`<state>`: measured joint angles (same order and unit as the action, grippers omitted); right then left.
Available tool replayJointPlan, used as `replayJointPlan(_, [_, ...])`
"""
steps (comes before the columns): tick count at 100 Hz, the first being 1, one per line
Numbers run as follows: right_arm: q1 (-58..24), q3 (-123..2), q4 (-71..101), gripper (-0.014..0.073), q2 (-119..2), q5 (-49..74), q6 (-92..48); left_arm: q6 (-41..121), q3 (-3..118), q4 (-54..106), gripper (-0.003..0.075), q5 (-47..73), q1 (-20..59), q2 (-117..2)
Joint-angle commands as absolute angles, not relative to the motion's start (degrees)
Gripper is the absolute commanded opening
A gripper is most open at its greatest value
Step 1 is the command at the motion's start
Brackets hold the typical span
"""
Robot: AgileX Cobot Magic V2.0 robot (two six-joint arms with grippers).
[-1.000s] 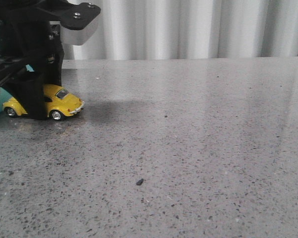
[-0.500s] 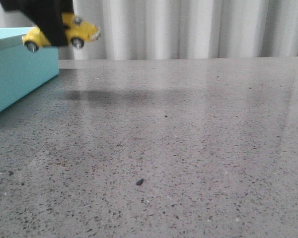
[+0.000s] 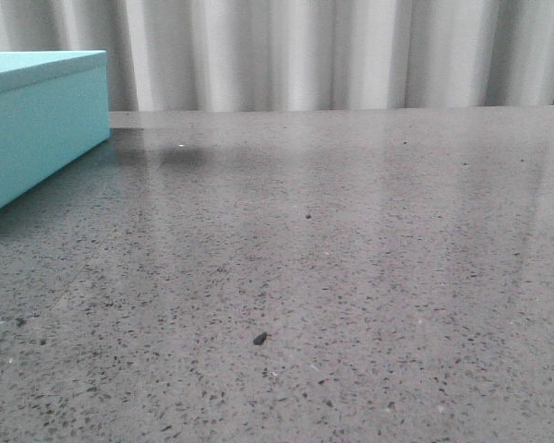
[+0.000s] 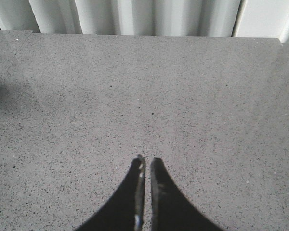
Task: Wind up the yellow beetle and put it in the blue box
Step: 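Lift the beetle with the left gripper over the blue box, then lower the beetle into the blue box and open the left gripper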
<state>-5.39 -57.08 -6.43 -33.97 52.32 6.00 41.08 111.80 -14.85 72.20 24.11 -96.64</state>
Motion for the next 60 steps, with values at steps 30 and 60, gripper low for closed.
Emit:
replayJointPlan(30, [-5.2,-58.3,-6.8,-0.0041,-34.2,47.6,6.0,24.7,110.7,-5.1,0.0039,72.6,4.2,-93.4])
replayJointPlan(60, [-5.2,-58.3,-6.8,-0.0041,-34.2,46.9,6.0,24.7,100.3,5.0,0.0039,72.6,-4.2,-94.0])
